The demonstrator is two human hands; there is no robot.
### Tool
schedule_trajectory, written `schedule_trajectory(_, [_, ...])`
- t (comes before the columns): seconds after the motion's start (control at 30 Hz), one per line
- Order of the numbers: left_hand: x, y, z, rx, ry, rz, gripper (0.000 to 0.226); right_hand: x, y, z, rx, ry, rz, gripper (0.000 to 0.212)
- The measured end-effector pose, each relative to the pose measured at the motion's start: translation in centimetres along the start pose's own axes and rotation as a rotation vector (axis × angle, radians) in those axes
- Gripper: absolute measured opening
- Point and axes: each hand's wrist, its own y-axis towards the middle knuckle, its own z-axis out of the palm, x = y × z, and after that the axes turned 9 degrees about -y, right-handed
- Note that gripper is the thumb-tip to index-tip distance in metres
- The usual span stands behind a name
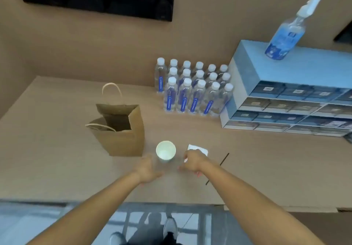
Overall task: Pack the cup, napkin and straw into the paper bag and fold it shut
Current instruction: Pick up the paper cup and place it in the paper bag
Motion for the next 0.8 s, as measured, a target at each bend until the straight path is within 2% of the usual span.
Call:
schedule_trajectory(0.07, [-0.1,1.0,0.5,-0.074,-0.208,0.055,0.079,-0.1,1.4,0.9,-0.077,0.154,0.002,0.067])
schedule_trajectory(0.17, [-0.2,2.4,0.8,-0.129,-0.412,0.139,0.071,0.2,3.2,2.8,-0.109,0.459,-0.098,0.087])
schedule_trajectory(0.23, [-0.4,2.9,0.9,-0.109,-0.527,0.171,0.066,0.7,3.8,3.4,-0.108,0.626,-0.188,0.081])
schedule_trajectory(0.37, [-1.0,2.6,0.7,-0.040,-0.667,0.184,0.059,1.5,3.7,3.4,-0.142,0.697,-0.273,0.061])
schedule_trajectory(0.47, [-1.8,0.9,-0.3,-0.027,-0.685,0.205,0.057,1.7,2.5,2.5,-0.158,0.686,-0.315,0.057])
schedule_trajectory(0.57, [-3.8,-1.8,-2.9,-0.025,-0.604,0.298,0.054,2.2,-0.3,-0.7,-0.205,0.662,-0.394,0.056])
schedule_trajectory(0.7, [-7.9,-6.8,-8.8,0.035,-0.505,0.447,0.051,4.0,-5.1,-7.1,-0.269,0.617,-0.520,0.054])
schedule_trajectory(0.8, [-10.7,-10.7,-14.1,0.001,-0.419,0.551,0.049,6.9,-9.3,-12.3,-0.352,0.545,-0.649,0.053])
